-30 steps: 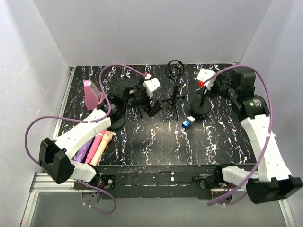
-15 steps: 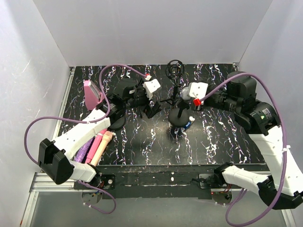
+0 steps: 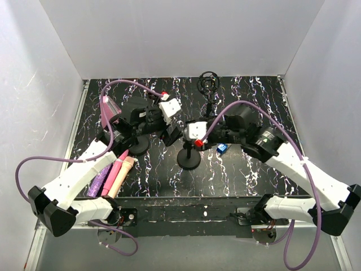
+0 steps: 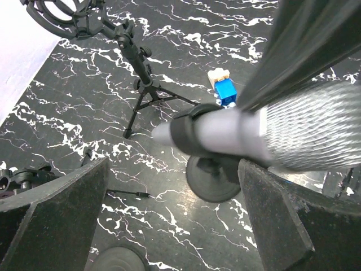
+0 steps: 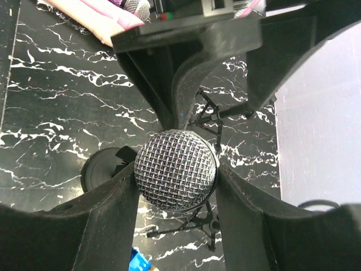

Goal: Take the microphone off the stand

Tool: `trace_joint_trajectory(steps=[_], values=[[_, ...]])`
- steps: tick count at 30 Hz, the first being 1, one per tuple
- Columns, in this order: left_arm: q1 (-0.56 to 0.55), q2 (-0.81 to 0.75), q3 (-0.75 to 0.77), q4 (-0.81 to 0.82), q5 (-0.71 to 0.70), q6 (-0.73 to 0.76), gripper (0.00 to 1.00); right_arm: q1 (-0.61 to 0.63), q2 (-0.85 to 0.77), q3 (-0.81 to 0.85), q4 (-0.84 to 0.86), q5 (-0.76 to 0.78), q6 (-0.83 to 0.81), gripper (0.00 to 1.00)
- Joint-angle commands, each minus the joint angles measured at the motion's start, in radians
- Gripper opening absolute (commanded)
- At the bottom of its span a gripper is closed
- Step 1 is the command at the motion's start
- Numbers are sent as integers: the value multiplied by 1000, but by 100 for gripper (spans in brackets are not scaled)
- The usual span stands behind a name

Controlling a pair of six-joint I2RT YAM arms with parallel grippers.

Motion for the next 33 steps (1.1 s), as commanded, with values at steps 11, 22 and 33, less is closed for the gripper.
trace_joint_trajectory(steps=[11, 22, 33], values=[[0, -127, -83, -115, -8, -54, 98, 132, 28, -57, 437, 358, 74, 4], [1, -193, -334, 254, -178, -276, 98, 215, 229, 195, 267, 806, 530, 1], [1, -198, -486, 512, -66, -317, 94, 215, 301, 325, 158, 792, 703, 1]])
